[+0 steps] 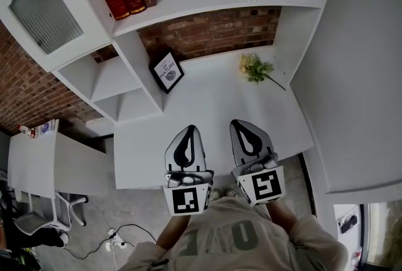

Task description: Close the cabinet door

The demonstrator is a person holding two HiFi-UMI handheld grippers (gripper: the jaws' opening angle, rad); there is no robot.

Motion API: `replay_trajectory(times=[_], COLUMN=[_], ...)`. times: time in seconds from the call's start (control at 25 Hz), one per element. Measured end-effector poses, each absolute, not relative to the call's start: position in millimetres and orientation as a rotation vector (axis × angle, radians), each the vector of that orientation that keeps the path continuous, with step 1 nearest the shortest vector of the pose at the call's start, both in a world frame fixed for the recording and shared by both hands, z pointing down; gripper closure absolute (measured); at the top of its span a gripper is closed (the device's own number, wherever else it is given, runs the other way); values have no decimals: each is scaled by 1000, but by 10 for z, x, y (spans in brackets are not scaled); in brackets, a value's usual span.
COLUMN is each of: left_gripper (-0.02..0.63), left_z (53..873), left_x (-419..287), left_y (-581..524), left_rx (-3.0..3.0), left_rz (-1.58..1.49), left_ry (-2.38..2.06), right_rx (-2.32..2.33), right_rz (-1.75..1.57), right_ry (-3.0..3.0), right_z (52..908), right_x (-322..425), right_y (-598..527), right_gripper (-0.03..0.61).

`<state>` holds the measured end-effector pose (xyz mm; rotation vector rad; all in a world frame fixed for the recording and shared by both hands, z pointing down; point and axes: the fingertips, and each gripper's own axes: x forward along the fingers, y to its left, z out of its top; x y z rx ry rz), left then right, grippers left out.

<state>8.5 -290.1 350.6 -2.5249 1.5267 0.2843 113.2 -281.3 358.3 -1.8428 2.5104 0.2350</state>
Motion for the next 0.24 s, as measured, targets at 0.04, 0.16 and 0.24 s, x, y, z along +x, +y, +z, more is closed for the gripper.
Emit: replay_trajectory(times=[0.04,0.16,0.24], left_gripper=[600,600,600], left_z=[3519,3567,3599], left_x=[73,33,12], left_y=[-2909,-2942,-2957], left_rx=[-2528,-2538,-2546], left_rz=[284,282,281], left_ry=[1535,1564,1578], right_rx=[-1842,-1832,-1824], right_rz=[230,216,207], right_ry=[2514,2521,2524], right_z=[3591,3610,3620], right_x=[1127,1109,1099], right_y=[-2822,-2845,-2857], right_gripper=[563,563,563])
